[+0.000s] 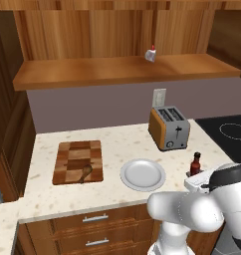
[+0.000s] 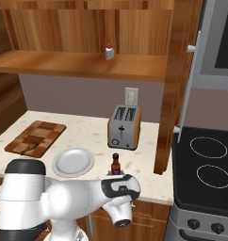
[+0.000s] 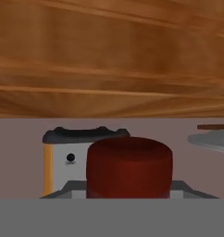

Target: Pick the chicken drumstick from the plate and place it on the cutting board. Then pick the condiment bottle from the cabinet and place it next to the cutting board.

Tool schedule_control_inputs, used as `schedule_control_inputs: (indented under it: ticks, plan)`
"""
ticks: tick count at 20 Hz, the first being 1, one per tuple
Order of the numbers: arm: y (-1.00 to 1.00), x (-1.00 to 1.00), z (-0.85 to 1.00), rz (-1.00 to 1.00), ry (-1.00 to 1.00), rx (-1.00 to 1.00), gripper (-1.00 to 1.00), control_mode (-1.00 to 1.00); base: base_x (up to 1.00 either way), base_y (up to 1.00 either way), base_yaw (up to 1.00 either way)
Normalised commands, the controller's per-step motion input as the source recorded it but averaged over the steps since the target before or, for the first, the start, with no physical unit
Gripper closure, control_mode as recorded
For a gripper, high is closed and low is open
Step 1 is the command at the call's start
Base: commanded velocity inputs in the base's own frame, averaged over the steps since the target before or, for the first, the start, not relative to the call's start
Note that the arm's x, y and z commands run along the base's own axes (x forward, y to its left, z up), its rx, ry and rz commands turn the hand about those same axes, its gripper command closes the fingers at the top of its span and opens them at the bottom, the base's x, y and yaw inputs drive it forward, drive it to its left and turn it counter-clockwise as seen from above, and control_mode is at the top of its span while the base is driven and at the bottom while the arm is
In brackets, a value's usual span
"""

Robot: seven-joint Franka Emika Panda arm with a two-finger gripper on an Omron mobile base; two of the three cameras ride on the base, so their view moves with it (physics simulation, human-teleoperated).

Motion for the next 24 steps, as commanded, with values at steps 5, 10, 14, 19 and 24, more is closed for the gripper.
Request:
schedule_control_inputs:
  ticks: [5, 10, 14, 19, 24]
  plan:
    - [0.00, 0.10, -0.27, 0.00, -0.02, 0.00, 1.00, -1.00, 0.00, 0.00, 0.00]
    - [0.00, 0.00, -0.31, 0.00, -0.01, 0.00, 1.00, -1.00, 0.00, 0.00, 0.00]
    - [0.00, 0.00, -0.31, 0.00, -0.04, 0.00, -1.00, -1.00, 0.00, 0.00, 0.00]
    - [-0.02, 0.01, -0.15, 0.00, -0.05, 0.04, -1.00, -1.00, 0.00, 0.00, 0.00]
    - [0.00, -0.02, -0.04, 0.00, -0.14, 0.03, -1.00, -1.00, 0.00, 0.00, 0.00]
